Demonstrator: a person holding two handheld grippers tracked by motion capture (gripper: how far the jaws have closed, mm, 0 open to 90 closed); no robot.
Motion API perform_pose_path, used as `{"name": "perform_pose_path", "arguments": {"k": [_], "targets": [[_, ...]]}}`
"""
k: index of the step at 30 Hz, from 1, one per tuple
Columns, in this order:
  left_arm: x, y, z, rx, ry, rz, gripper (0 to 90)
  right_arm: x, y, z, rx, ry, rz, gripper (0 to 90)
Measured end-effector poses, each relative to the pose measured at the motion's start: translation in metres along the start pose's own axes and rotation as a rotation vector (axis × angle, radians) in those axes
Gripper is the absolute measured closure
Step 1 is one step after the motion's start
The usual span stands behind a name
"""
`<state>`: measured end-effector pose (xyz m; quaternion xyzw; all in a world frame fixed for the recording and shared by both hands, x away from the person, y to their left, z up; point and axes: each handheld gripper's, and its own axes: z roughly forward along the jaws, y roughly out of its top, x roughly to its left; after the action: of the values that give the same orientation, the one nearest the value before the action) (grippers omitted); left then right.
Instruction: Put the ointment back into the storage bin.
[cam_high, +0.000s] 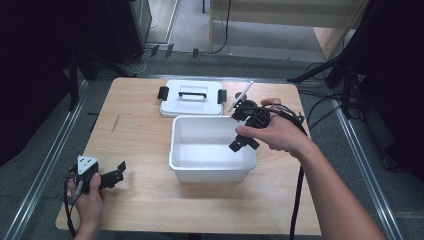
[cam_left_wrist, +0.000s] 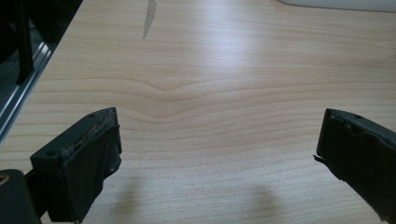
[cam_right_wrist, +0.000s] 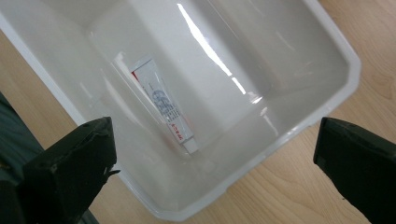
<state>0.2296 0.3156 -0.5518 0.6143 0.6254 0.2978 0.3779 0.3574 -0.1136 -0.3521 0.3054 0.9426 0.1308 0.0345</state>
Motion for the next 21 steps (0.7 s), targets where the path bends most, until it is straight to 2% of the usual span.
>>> {"name": "perform_pose_path", "arguments": {"k": [5, 11, 16, 21], "targets": [[0.0, 0.0, 0.0, -0.001, 0.0, -0.001, 0.5, -0.01, -0.013, -0.008, -0.033, -0.051, 0.034, 0.0], [0.0, 0.0, 0.0, -0.001, 0.002, 0.001, 0.6, -0.02, -0.03, -0.015, -0.083, -0.062, 0.071, 0.0], [-0.001, 0.0, 0.0, -0.002, 0.002, 0.002, 0.5, -0.025, -0.043, -0.018, -0.102, -0.073, 0.098, 0.0], [0.0, 0.0, 0.0, -0.001, 0.003, 0.003, 0.6, -0.035, -0.064, -0.02, -0.136, -0.098, 0.141, 0.0]]}}
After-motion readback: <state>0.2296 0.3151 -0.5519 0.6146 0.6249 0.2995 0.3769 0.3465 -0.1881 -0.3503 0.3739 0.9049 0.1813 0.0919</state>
